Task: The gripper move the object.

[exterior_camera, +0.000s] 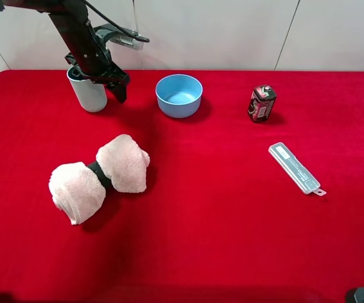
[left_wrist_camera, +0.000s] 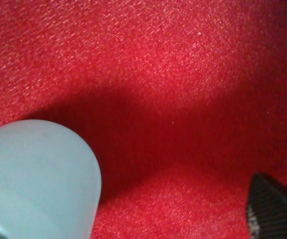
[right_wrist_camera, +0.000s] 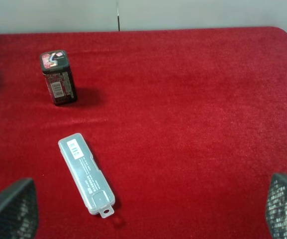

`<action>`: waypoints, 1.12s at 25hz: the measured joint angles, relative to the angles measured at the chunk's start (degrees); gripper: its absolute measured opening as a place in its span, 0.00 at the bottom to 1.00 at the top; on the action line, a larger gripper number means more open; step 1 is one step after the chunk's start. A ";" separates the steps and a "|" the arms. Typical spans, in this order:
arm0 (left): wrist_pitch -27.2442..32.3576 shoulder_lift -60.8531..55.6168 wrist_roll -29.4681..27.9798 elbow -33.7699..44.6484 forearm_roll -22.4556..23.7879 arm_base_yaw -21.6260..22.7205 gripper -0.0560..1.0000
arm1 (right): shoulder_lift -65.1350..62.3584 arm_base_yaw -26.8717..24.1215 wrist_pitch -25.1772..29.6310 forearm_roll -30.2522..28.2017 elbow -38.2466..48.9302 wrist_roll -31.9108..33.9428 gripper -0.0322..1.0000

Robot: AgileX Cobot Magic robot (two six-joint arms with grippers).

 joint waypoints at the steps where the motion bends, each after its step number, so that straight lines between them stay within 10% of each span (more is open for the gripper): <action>1: 0.00 0.00 0.00 0.00 0.00 0.00 0.70 | 0.00 0.00 0.00 0.00 0.00 0.00 0.70; 16: -0.74 -0.12 0.06 -0.18 1.02 0.18 0.12 | 0.00 0.00 0.00 0.00 0.00 0.00 0.70; 28: -0.87 -0.14 0.11 -0.38 1.25 0.18 0.09 | 0.00 0.00 0.00 0.00 0.00 0.00 0.70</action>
